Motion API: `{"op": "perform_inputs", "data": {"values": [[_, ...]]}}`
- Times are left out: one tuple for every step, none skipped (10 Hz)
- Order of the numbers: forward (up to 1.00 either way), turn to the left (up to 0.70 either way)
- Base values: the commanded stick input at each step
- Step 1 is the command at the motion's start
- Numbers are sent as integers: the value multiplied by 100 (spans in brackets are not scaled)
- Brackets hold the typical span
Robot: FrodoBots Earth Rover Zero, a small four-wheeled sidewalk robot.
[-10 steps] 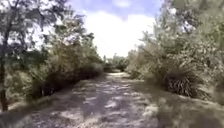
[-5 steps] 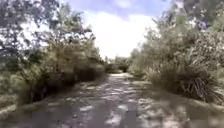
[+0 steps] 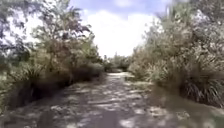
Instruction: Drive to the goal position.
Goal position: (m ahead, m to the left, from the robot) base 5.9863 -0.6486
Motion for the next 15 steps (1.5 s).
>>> {"op": "perform_inputs", "data": {"values": [[100,0],[100,0],[100,0],[100,0],[100,0],[100,0],[100,0],[100,0],[100,0],[100,0],[100,0],[100,0],[100,0],[100,0],[100,0]]}}
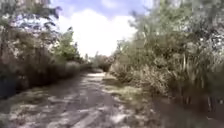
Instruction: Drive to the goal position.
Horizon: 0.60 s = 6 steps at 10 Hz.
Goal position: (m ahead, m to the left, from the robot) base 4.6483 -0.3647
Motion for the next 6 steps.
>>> {"op": "perform_inputs", "data": {"values": [[100,0],[100,0],[100,0],[100,0],[100,0],[100,0]]}}
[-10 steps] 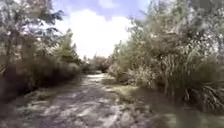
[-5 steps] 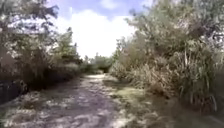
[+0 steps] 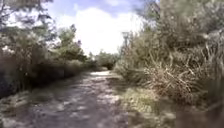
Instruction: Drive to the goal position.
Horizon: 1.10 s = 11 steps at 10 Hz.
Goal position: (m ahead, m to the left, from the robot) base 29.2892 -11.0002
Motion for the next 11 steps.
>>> {"op": "perform_inputs", "data": {"values": [[100,0],[100,0],[100,0],[100,0],[100,0],[100,0],[100,0],[100,0],[100,0],[100,0],[100,0]]}}
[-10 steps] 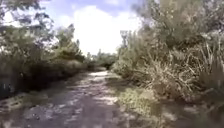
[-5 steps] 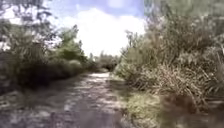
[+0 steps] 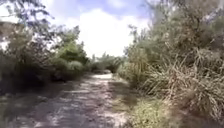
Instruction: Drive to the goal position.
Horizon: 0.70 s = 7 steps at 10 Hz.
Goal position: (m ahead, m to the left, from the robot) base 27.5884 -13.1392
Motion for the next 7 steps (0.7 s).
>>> {"op": "perform_inputs", "data": {"values": [[100,0],[100,0],[100,8],[100,40],[100,23],[100,0],[100,0]]}}
